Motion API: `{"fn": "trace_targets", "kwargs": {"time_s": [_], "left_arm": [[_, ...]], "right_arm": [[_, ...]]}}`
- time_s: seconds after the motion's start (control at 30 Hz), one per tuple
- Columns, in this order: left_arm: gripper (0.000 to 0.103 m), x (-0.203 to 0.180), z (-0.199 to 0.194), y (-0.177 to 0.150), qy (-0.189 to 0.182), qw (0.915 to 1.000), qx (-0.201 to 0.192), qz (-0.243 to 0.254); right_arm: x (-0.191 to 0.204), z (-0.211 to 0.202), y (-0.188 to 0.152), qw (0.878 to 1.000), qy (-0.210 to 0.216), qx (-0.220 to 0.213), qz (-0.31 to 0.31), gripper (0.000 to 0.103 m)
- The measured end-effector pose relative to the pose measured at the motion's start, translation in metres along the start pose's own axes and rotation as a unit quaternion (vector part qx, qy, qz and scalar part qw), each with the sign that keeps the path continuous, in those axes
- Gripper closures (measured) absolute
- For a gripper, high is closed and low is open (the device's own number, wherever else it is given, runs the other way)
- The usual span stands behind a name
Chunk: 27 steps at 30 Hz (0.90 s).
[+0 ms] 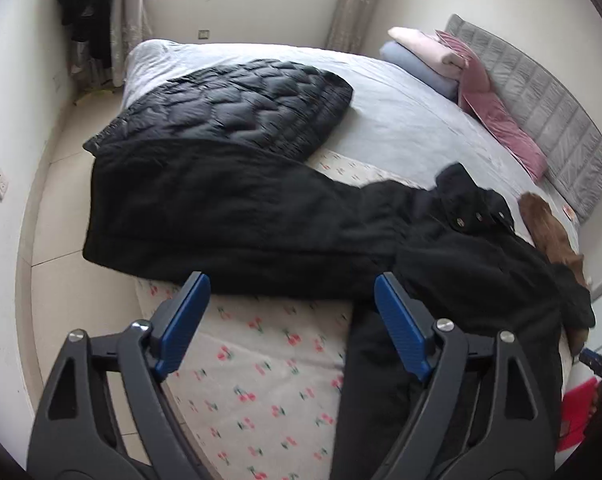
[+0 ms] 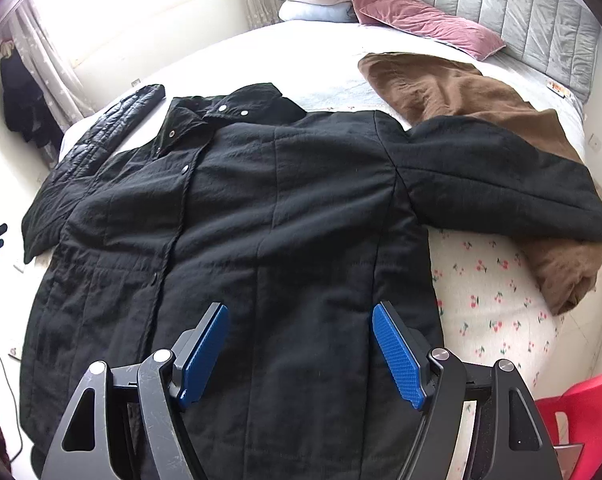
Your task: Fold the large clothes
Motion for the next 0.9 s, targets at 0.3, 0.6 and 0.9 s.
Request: {"fn": "trace_targets", "kwargs": {"time_s": [0.3, 0.6, 0.9], "left_arm": [[0.018, -0.031, -0.049, -0.143, -0.039, 0.9863, 0.122, 0.104], [0.019, 0.033, -0.036, -0.251, -0.078, 0.9578, 0.276, 0.022], [0.095, 0.000, -0.125, -0.246, -0.257, 0.9336, 0.241, -0.064]], "right_arm": [[-0.025, -0.038, -0.123, 0.998, 0.046, 0.039, 0.015, 0.027], [-0.057, -0.022, -0.227, 0.974, 0.158, 0.064, 0.152, 0.035], [-0.043, -0.100, -0.205, 0.953, 0.254, -0.044, 0.156, 0.095]]}}
Point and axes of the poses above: each gripper's, at about its wrist camera, not at the fingertips, and z roughly the way its jaws point, x to its left, y to its top, the point moved 7 cm from there along z, roughly the way its jaws point, and after that the axes turned 11 degrees about -z, right-handed, at the moved point
